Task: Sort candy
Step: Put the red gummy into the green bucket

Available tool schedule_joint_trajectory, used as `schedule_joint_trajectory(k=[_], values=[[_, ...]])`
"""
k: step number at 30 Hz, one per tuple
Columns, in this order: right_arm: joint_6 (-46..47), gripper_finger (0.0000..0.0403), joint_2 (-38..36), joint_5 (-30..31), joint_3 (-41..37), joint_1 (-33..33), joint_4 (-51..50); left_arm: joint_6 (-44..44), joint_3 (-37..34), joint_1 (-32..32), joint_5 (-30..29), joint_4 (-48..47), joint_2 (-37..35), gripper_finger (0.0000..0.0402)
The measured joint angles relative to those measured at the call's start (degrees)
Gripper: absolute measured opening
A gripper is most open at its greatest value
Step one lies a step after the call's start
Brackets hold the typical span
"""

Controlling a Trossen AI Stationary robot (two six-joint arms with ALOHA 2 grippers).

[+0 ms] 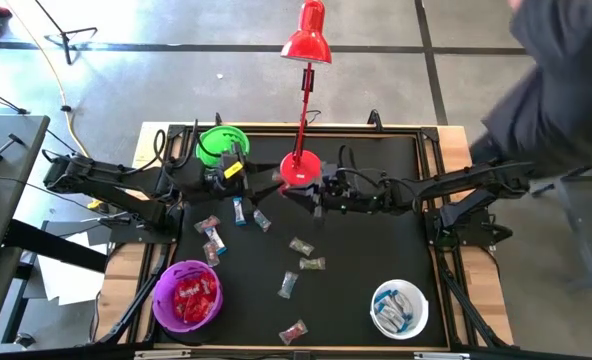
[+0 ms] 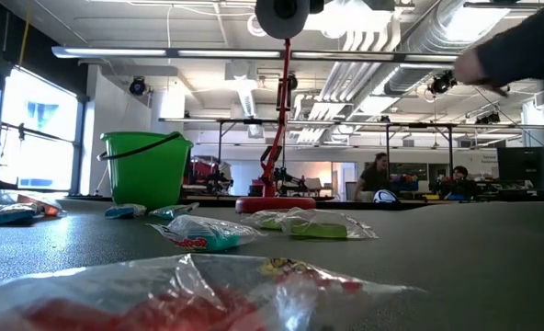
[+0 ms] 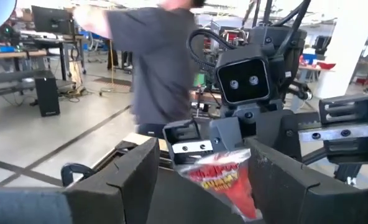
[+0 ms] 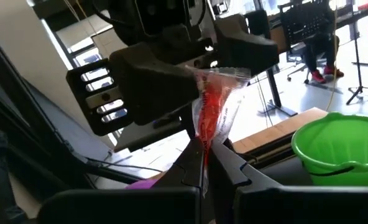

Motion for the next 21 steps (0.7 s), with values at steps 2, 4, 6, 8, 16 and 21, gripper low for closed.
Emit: schedule_joint_trajectory(k=[2, 4, 6, 8, 16, 21], values=[[-1.0, 0.0, 0.0, 1.3, 0.0, 0.0, 0.0, -2.0, 0.0, 0.0, 0.4, -0.1, 0.0, 0.0221], [-1.7, 0.0, 0.0, 2.5, 0.0, 0.0, 0.1, -3.9, 0.0, 0.0, 1.4, -0.3, 0.0, 0.0221], [-2.2, 0.0, 0.0, 2.6, 0.0, 0.0, 0.1, -4.3, 0.0, 0.0, 2.2, -0.3, 0.0, 0.0221], [-2.4, 0.0, 0.0, 2.6, 0.0, 0.0, 0.1, -4.3, 0.0, 0.0, 2.4, -0.3, 0.0, 0.0221], [-2.6, 0.0, 0.0, 2.6, 0.0, 0.0, 0.9, -8.1, 0.0, 0.0, 2.4, -0.4, 0.0, 0.0206], [-2.6, 0.0, 0.0, 2.6, 0.0, 0.0, 0.9, -8.8, 0.0, 0.0, 3.6, -1.3, 0.0, 0.0152]])
